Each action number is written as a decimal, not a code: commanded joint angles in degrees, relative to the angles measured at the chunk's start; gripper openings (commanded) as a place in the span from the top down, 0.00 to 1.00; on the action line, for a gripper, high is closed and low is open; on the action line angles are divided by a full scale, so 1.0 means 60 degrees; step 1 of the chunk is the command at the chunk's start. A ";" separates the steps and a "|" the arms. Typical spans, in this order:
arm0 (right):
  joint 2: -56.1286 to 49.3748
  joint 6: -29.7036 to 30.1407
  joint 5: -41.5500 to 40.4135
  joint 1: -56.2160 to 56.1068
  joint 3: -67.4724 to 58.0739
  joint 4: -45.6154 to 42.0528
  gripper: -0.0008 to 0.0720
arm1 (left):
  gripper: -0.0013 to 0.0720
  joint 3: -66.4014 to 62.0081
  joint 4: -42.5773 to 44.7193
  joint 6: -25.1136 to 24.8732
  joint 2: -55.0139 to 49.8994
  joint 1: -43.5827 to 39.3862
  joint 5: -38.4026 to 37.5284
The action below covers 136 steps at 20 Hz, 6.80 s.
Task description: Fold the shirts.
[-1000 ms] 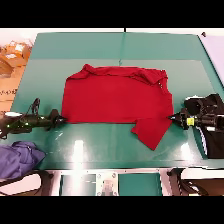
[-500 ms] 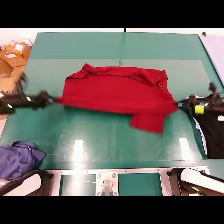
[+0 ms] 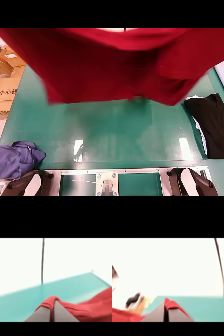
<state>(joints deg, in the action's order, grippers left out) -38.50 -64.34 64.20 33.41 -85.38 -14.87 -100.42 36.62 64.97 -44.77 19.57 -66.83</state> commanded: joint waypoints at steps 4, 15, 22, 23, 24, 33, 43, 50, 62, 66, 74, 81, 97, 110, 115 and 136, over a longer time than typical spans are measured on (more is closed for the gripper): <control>0.1220 -0.1362 -0.1821 0.0000 -0.2805 -0.2331 0.97 | 0.96 -0.3235 0.0146 0.0714 0.0393 -0.0007 0.0029; -0.0430 0.0200 -0.2153 -0.1126 0.4404 -0.1880 0.96 | 0.95 0.4309 -0.1155 -0.1789 -0.1676 -0.0240 0.0248; -0.6142 0.1563 -0.4415 -0.2932 0.4615 -0.1843 0.96 | 0.95 0.5526 -0.1151 -0.2575 -0.6022 -0.2382 0.3395; -0.7005 0.1559 -0.4360 -0.2932 0.4084 -0.1843 0.96 | 0.96 0.5464 -0.1231 -0.2572 -0.6462 -0.2470 0.3723; -0.7715 0.1552 -0.4273 -0.2932 0.3537 -0.1843 0.96 | 0.95 0.5359 -0.1304 -0.2535 -0.6838 -0.2492 0.3996; -0.9908 0.1264 -0.3763 -0.2918 -0.0229 -0.1851 0.96 | 0.95 0.3625 -0.1464 -0.2412 -0.7180 -0.2492 0.4269; -0.9919 0.0820 -0.3439 -0.2805 -0.0696 -0.2637 0.96 | 0.95 0.2867 -0.0448 -0.2397 -0.7253 -0.2492 0.3002; -0.9919 -0.0251 -0.0838 -0.2262 -0.0222 -0.5803 0.97 | 0.96 0.4765 0.2080 -0.0874 -0.7377 -0.2492 0.2488; -0.9923 -0.0251 -0.0994 -0.2262 0.1519 -0.6925 0.97 | 0.95 0.5428 0.1916 -0.0827 -0.8291 -0.2492 0.2565; -0.9919 -0.0251 -0.0565 -0.2259 0.1406 -0.6940 0.58 | 0.63 0.5100 0.1756 -0.0827 -0.8284 -0.2492 0.2102; -0.8404 -0.2138 0.2222 -0.0951 0.0798 -0.8397 0.97 | 0.96 0.2040 0.3585 0.1934 -0.8113 -0.1555 -0.2878; -0.3956 -0.4583 0.2554 0.0648 0.6258 -0.9872 0.48 | 0.96 0.7249 0.4033 0.2299 -0.3315 -0.2109 -0.1144; -0.3344 -0.2401 -0.0991 -0.0914 1.1147 -0.5621 0.51 | 0.23 1.3693 0.3337 0.7326 0.0506 -0.6335 0.4936; -0.3340 -0.2098 -0.0572 -0.0911 1.1085 -0.5632 0.51 | 0.95 1.4447 0.3220 0.8262 -0.1067 -0.7333 0.8404; -0.3330 -0.2510 0.0678 -0.0907 1.0313 -0.6324 0.96 | 0.96 1.4444 0.3665 0.8258 -0.1060 -0.7333 0.7992; -0.1821 -0.3840 0.1373 -0.1435 0.7774 -0.7238 0.97 | 0.96 0.8936 0.9107 0.6328 -0.1858 -0.7333 0.1708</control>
<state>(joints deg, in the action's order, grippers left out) -48.84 -88.12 74.67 26.57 -34.65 -62.08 -43.35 90.70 105.49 -53.21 -24.45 -57.78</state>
